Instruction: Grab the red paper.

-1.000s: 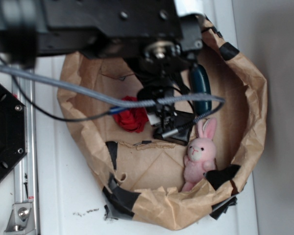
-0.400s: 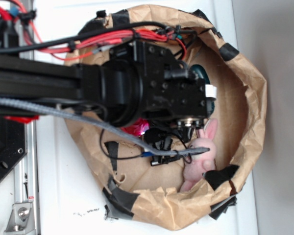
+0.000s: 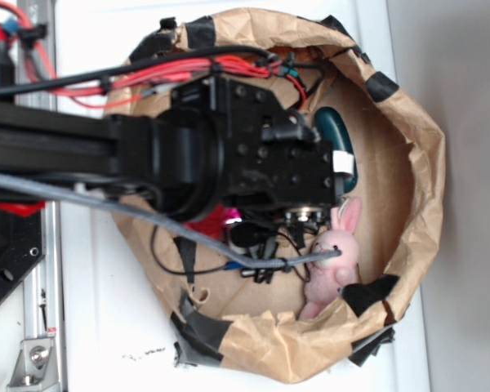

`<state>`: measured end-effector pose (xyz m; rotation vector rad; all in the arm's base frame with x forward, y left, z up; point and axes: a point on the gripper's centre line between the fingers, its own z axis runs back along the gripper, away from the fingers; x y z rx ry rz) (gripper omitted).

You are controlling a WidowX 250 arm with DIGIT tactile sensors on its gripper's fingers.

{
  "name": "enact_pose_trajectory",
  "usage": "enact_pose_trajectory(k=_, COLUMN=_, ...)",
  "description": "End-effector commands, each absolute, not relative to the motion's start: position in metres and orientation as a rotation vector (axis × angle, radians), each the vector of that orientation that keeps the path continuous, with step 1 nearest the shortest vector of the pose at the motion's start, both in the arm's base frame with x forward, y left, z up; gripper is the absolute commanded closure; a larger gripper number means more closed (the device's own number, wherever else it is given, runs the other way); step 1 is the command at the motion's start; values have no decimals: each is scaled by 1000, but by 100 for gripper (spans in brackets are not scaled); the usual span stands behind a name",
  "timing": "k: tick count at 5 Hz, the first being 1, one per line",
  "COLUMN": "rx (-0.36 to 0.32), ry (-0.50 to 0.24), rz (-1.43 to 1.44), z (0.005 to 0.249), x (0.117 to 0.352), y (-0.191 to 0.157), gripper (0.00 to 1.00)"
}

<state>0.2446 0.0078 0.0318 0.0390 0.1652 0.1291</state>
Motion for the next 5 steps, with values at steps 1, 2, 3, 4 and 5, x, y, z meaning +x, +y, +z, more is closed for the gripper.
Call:
enact_pose_trajectory(k=1, rx=52, ry=-89, rz=131, z=123, x=258, y=17, gripper=100)
enact_pose_trajectory(k=2, rx=67, ry=-184, rz=141, z=152, x=258, y=21, gripper=100)
enact_pose_trajectory(k=3, rx=85, ry=-223, rz=147, z=162, x=257, y=32, gripper=100)
enact_pose_trajectory(k=4, rx=99, ry=-212, rz=155, z=157, x=256, y=35, gripper=100)
enact_pose_trajectory(k=5, rx=94, ry=-199, rz=154, z=154, x=253, y=35, gripper=100)
